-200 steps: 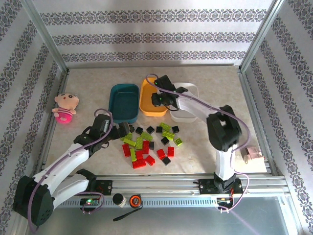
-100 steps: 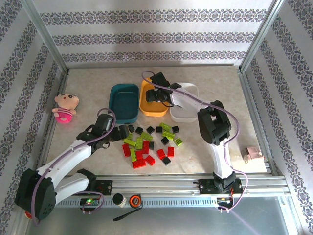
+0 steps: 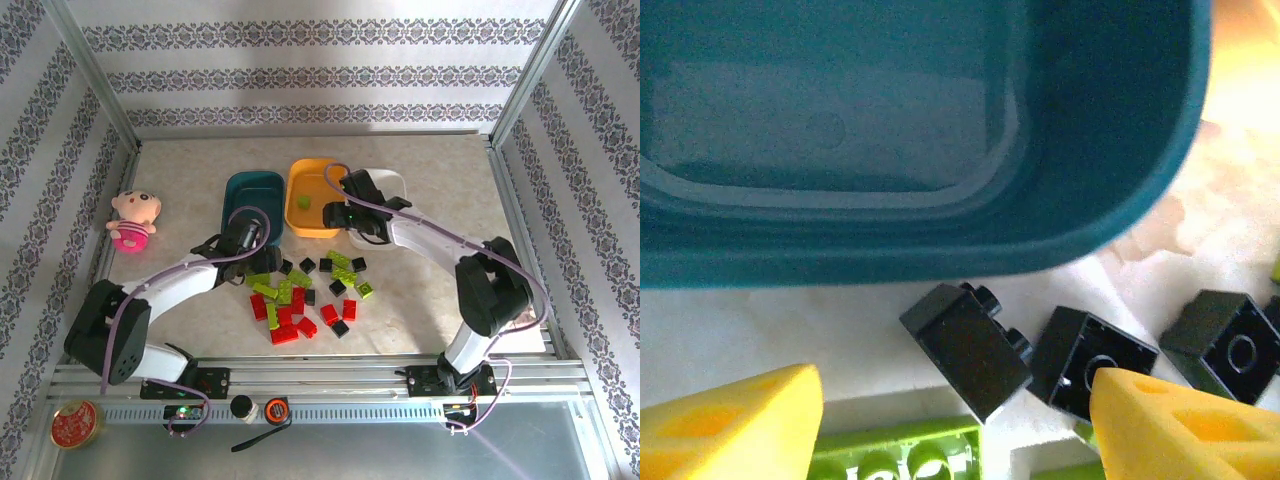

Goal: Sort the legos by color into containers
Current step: Pick up the lego from the center of the table, then place the lego in the container.

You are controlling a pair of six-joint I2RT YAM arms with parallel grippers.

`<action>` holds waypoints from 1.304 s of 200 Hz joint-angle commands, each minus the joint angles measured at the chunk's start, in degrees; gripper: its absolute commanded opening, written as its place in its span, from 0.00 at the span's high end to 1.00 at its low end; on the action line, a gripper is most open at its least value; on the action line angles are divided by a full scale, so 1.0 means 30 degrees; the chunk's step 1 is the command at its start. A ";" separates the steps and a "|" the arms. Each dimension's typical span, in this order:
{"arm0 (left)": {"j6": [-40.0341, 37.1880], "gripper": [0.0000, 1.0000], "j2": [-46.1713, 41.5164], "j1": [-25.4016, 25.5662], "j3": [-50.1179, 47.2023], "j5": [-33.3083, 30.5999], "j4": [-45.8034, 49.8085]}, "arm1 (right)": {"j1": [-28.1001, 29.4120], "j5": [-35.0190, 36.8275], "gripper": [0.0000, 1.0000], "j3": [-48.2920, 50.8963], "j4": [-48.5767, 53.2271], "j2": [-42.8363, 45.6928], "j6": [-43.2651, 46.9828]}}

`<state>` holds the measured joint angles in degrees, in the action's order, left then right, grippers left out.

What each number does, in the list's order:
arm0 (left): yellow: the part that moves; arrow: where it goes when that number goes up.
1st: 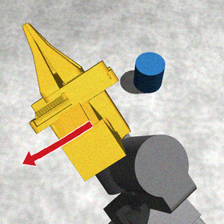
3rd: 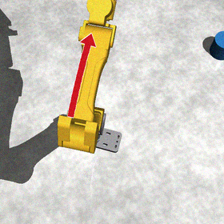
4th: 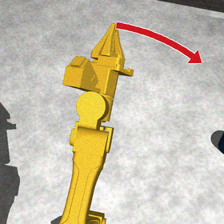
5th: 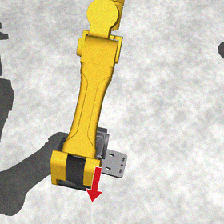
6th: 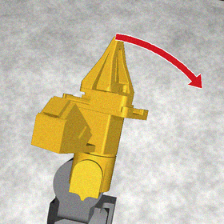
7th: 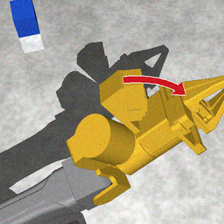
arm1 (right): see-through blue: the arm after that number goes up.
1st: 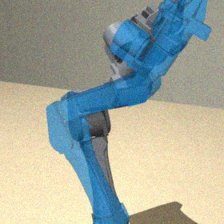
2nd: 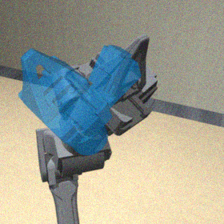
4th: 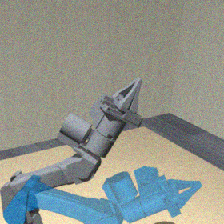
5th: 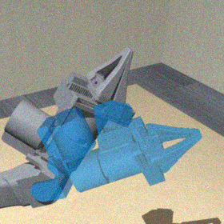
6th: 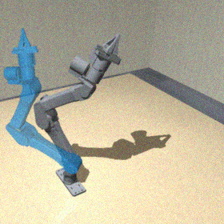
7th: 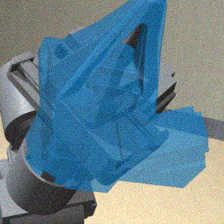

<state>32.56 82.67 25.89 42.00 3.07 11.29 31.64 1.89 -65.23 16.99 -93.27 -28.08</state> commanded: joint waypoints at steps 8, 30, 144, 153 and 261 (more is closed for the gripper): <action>-0.0180 0.34 0.0834 0.0229 0.0547 -0.1158 -0.0943 | -0.0338 0.0047 0.32 0.1275 -0.0523 0.1717 -0.0287; -0.0115 0.34 0.1344 0.0221 0.0405 -0.0441 -0.2225 | -0.0481 0.0096 0.32 0.1861 -0.0467 0.2391 -0.0242; 0.0807 0.72 0.2181 0.0197 0.0184 0.0102 -0.2361 | -0.1483 0.0654 0.31 0.3581 -0.0258 0.4311 -0.0468; 0.0815 0.74 0.1811 0.0211 0.0136 0.0145 -0.2264 | -0.1630 0.0668 0.31 0.3692 -0.0248 0.4492 -0.0498; 0.0681 0.83 0.5328 0.3929 0.9946 0.3828 -0.1203 | -0.3512 0.2379 0.31 0.7914 -0.0264 0.9627 -0.2176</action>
<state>34.65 89.69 36.69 63.48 8.51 9.96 22.09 6.04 -44.60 16.01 -68.14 -31.97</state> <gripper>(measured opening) 0.238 0.690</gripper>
